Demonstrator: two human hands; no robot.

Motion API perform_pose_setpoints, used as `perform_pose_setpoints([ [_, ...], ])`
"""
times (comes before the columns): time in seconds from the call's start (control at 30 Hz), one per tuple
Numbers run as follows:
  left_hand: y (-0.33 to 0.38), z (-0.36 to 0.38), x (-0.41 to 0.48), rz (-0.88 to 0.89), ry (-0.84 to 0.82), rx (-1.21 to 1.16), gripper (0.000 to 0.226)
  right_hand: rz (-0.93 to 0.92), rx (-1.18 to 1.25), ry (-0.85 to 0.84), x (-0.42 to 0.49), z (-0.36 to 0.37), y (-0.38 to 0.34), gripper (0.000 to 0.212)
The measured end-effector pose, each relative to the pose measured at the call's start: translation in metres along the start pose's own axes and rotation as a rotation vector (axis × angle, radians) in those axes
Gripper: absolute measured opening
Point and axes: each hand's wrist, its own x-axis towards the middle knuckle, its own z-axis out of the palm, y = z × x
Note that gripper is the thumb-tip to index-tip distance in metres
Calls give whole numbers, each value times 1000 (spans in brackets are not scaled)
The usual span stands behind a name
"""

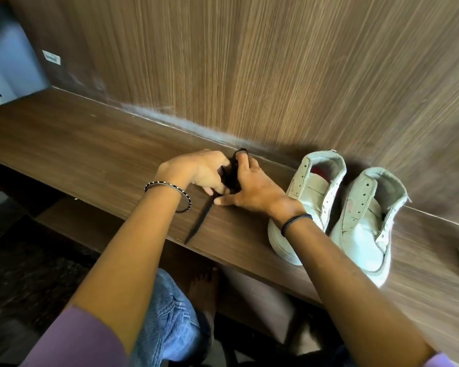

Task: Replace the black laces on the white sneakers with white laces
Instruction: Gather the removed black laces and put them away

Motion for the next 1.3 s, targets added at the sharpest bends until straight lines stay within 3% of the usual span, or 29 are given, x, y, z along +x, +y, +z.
perform_pose_setpoints([
  [0.1,3,-5,-5,31,48,35,43,-27,-50,53,1,-5,6,98],
  [0.17,-4,-10,-4,-27,90,78,70,-29,-110,55,0,-9,8,105],
  [0.27,-17,-11,-6,-187,-68,95,124,9,-141,-8,-1,-12,10,126],
  [0.37,-13,-6,-10,-236,-170,158,146,26,-205,-84,-1,-14,6,134],
  [0.47,-2,0,-7,-228,-120,172,134,-5,-172,-93,1,-11,-3,110],
  [0.5,0,1,-4,-216,-93,174,118,-20,-172,-92,3,-9,-6,98],
  [0.6,9,5,-1,-140,79,225,35,-43,-244,-29,6,0,-10,61],
  [0.63,12,7,-1,-116,151,262,25,-43,-252,4,5,2,-11,50],
  [0.77,18,9,4,-63,247,236,16,-14,-65,120,-4,4,-14,34],
  [0.9,15,6,5,-89,249,139,22,53,270,76,-12,-4,-8,29],
  [0.97,16,6,3,-101,230,104,19,60,320,11,-17,-4,-5,51],
  [1.07,16,8,1,-94,185,-15,16,41,205,-2,-20,6,-6,91],
  [1.13,17,9,-1,-91,155,-141,21,50,179,50,-19,12,-10,99],
  [1.2,21,10,-6,-90,123,-207,28,70,196,89,-18,16,-12,95],
  [1.3,24,10,-12,-68,98,-229,26,63,200,161,-18,18,-11,71],
])
